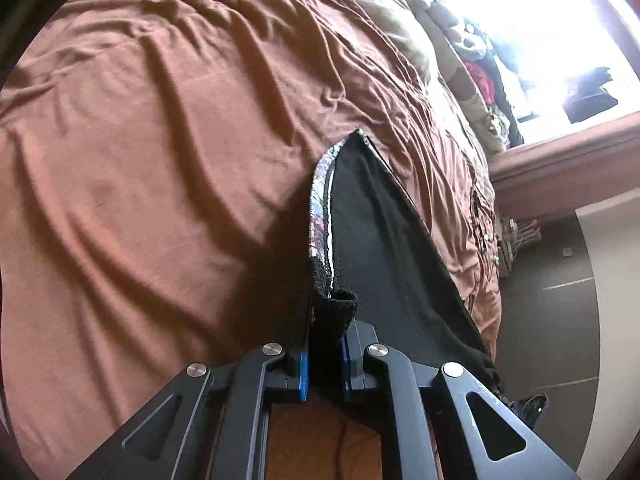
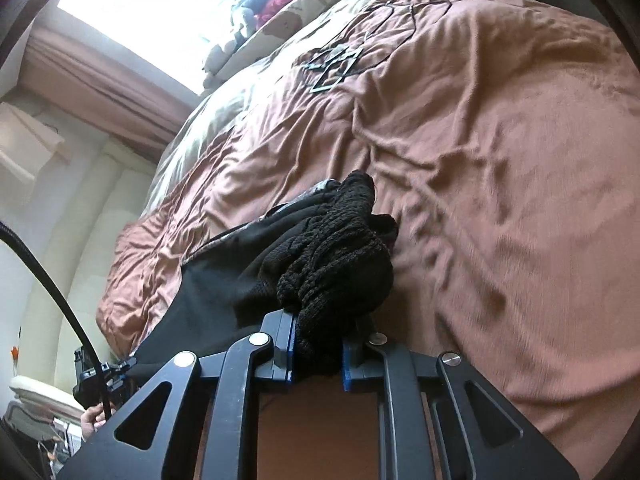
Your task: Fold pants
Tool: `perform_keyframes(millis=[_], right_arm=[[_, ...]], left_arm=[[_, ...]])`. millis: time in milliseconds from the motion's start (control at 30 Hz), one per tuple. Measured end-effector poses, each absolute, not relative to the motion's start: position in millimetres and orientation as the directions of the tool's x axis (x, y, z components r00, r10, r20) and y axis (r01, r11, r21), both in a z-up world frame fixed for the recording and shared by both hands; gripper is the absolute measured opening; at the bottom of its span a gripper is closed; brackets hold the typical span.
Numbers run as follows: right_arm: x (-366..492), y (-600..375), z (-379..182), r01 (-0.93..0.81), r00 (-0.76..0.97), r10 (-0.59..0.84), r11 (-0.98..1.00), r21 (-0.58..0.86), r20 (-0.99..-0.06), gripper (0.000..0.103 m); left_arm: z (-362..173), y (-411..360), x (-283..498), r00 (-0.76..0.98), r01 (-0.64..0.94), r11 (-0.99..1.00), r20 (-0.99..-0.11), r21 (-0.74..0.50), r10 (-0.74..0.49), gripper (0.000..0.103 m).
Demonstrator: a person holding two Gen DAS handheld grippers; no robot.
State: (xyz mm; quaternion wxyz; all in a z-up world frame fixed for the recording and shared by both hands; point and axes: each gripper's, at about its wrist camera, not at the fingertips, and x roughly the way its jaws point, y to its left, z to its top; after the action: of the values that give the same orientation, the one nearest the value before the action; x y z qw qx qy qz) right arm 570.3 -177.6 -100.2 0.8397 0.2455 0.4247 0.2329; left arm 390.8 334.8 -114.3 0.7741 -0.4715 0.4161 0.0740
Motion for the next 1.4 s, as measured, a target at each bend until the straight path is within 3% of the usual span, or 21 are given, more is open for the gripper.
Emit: perform_keyframes(millis=[667,1400], right_arm=[[476.1,-165.9,-91.7,-0.254,0.472,0.642,0.756,0.604,-0.605,0.013],[414.7,-167.0,-105.1,-0.278,0.455,0.617,0.784,0.556,-0.642,0.013]], left_arm=[[-100.6,339.2,248.2,0.675,-0.496,0.536,-0.692,-0.683,-0.256,0.012],[-145.9,339.4,157.7,0.645,-0.520,0.498,-0.701,-0.694,-0.304,0.013]])
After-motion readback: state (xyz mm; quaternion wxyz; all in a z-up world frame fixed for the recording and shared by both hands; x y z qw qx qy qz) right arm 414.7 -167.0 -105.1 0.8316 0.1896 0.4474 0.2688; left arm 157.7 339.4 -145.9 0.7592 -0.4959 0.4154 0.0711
